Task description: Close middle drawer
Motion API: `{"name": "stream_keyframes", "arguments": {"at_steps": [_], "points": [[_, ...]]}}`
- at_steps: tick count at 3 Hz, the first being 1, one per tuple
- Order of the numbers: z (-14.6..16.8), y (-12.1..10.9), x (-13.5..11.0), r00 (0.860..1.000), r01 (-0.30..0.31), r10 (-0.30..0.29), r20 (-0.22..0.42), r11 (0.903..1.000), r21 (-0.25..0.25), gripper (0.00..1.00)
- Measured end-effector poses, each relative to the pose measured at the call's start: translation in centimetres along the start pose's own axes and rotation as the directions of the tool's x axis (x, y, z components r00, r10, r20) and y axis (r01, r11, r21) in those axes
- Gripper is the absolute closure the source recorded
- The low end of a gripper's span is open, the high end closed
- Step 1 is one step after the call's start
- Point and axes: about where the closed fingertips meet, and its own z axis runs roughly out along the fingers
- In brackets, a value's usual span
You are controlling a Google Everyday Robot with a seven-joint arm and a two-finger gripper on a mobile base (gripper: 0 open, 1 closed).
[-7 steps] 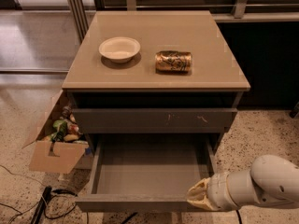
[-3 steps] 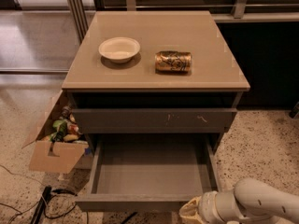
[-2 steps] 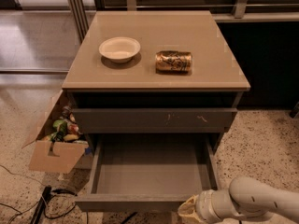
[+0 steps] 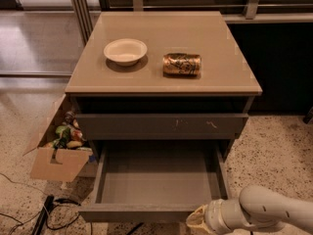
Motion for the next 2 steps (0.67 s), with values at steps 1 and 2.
{"name": "stream_keyframes", "arguments": {"at_steps": [1, 2], "points": [[0.33, -0.37, 0.0, 1.0, -0.003, 0.003, 0.001, 1.0, 0.002, 0.33], [1.17, -1.3, 0.02, 1.0, -0.009, 0.009, 0.002, 0.9999, 0.006, 0.1]]}}
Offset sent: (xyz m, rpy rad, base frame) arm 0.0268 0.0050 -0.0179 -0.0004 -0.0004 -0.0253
